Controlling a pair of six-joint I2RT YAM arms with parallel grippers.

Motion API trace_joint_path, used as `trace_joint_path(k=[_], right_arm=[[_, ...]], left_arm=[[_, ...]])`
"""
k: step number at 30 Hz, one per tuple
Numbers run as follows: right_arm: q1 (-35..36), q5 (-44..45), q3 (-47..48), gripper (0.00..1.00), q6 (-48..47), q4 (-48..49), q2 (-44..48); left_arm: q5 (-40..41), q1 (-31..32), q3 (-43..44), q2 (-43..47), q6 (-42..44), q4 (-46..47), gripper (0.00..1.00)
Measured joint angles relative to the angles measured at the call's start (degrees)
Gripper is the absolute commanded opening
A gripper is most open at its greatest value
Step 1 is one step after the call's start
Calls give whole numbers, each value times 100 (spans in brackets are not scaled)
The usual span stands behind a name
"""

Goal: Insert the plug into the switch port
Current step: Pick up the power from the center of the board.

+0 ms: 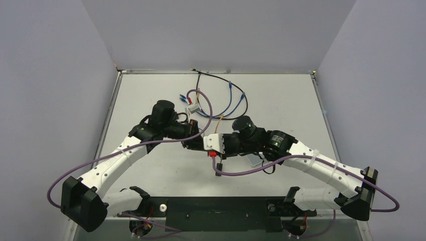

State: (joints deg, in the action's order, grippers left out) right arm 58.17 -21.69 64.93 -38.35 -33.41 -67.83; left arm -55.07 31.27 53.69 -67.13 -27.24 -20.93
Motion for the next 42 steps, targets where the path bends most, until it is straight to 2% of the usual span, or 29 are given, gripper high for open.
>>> trace_joint_path(k=[2, 6, 15, 24, 35, 42], right_arm=[[0, 31, 0, 0, 20, 0, 0], [0, 107, 0, 0, 96, 15, 11], [0, 645, -15, 0, 354, 94, 800], [-175, 2055, 170, 0, 413, 195, 1523], [-1860, 3751, 197, 0, 518, 245, 1539], [-3056, 4544, -179, 0, 667, 656, 1471]], left_arm=[[-33, -20, -28, 7, -24, 39, 31], [-59, -63, -87, 85, -103, 105, 39], [11, -649, -356, 734, -413, 575, 43], [216, -898, -509, 1071, -758, 1060, 44], [299, -898, -656, 1027, -885, 1259, 44], [367, -898, -752, 885, -1010, 1436, 44]])
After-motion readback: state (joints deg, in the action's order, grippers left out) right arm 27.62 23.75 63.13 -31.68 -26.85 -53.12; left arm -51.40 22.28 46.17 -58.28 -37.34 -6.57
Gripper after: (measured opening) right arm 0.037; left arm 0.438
